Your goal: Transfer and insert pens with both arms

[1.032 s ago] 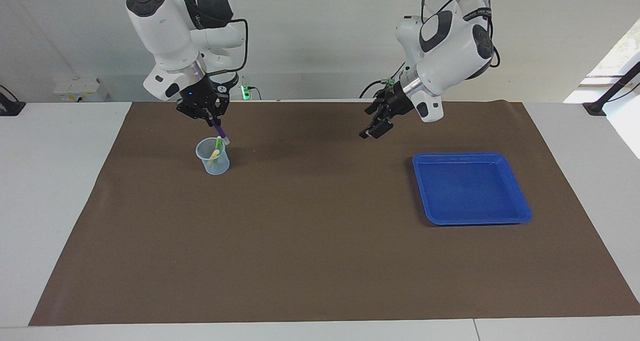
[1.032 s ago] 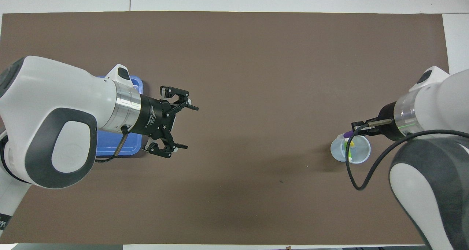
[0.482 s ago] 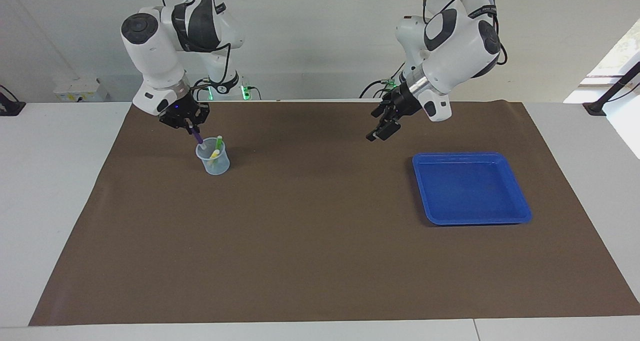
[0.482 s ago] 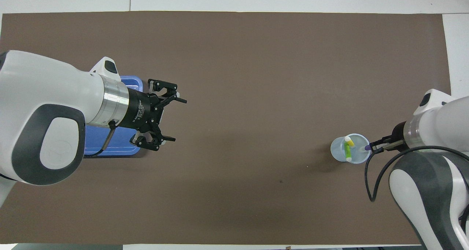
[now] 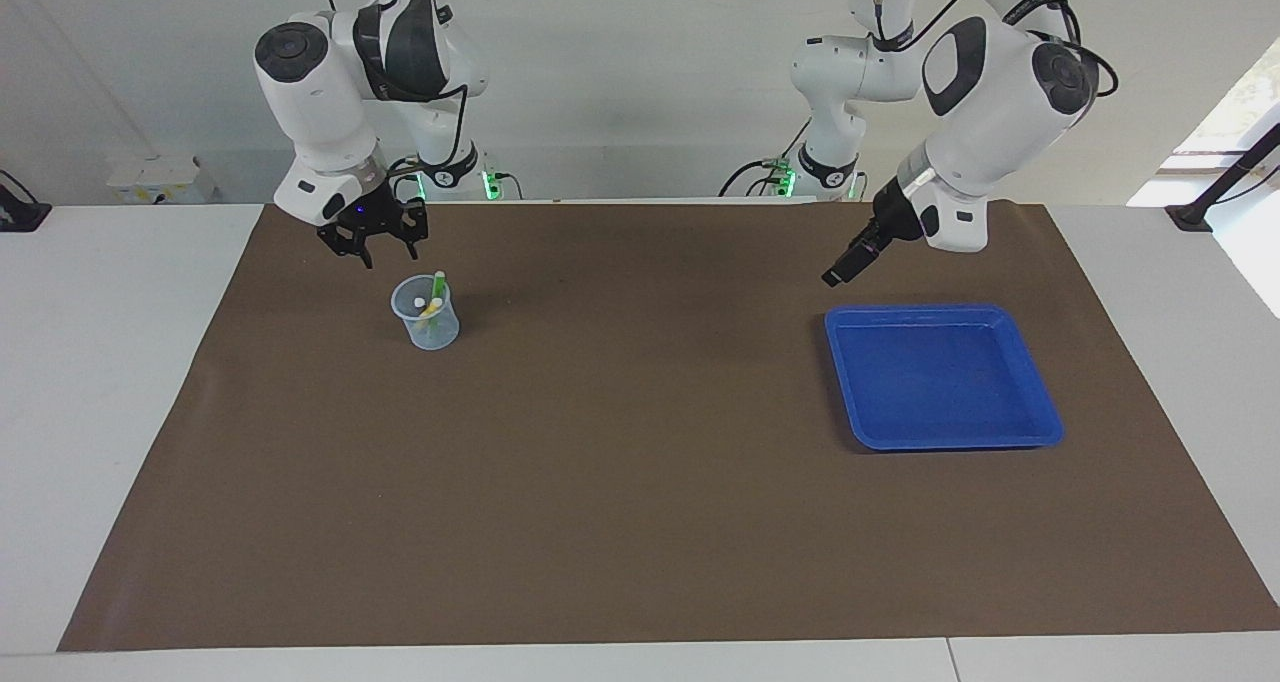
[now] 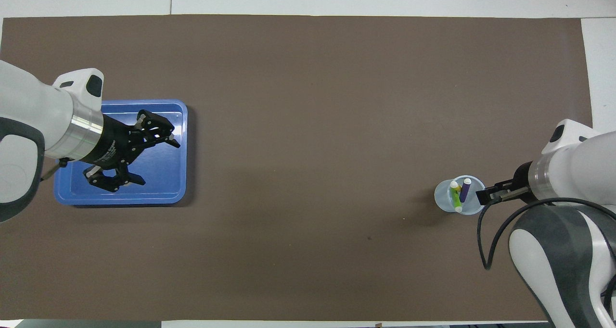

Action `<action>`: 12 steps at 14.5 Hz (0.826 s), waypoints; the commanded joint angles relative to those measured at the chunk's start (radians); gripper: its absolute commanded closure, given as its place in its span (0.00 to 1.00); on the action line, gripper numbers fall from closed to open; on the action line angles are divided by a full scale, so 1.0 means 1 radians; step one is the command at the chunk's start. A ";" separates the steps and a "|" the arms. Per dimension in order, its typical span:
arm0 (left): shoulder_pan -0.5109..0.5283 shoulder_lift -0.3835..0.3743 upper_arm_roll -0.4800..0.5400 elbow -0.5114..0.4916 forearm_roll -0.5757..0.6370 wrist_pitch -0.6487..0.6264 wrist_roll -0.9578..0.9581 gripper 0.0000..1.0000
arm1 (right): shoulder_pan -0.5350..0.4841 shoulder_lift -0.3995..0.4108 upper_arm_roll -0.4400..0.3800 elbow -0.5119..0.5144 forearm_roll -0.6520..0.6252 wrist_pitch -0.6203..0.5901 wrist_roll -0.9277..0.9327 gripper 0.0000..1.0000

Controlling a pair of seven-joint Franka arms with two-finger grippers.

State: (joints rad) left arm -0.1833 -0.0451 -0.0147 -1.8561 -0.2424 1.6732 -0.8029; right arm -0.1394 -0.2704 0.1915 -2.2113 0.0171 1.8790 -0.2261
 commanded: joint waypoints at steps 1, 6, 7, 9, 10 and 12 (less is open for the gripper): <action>0.088 0.004 -0.050 0.096 0.103 -0.119 0.209 0.00 | -0.017 -0.009 0.005 0.071 0.003 -0.024 -0.009 0.00; 0.088 0.025 -0.050 0.280 0.254 -0.291 0.585 0.00 | -0.046 0.032 0.003 0.267 0.009 -0.125 0.114 0.00; 0.087 0.022 -0.050 0.302 0.259 -0.315 0.614 0.00 | -0.051 0.071 0.002 0.353 0.027 -0.179 0.126 0.00; 0.075 0.014 -0.047 0.298 0.261 -0.314 0.710 0.00 | -0.074 0.124 -0.006 0.465 0.033 -0.262 0.131 0.00; 0.073 0.002 -0.042 0.284 0.259 -0.302 0.750 0.00 | -0.110 0.132 0.002 0.479 0.030 -0.273 0.133 0.00; 0.088 -0.028 -0.039 0.215 0.249 -0.209 0.733 0.00 | -0.114 0.131 0.000 0.490 0.027 -0.288 0.133 0.00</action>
State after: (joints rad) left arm -0.0997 -0.0425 -0.0581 -1.5819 -0.0079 1.3958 -0.0942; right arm -0.2279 -0.1758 0.1809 -1.7700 0.0268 1.6260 -0.1021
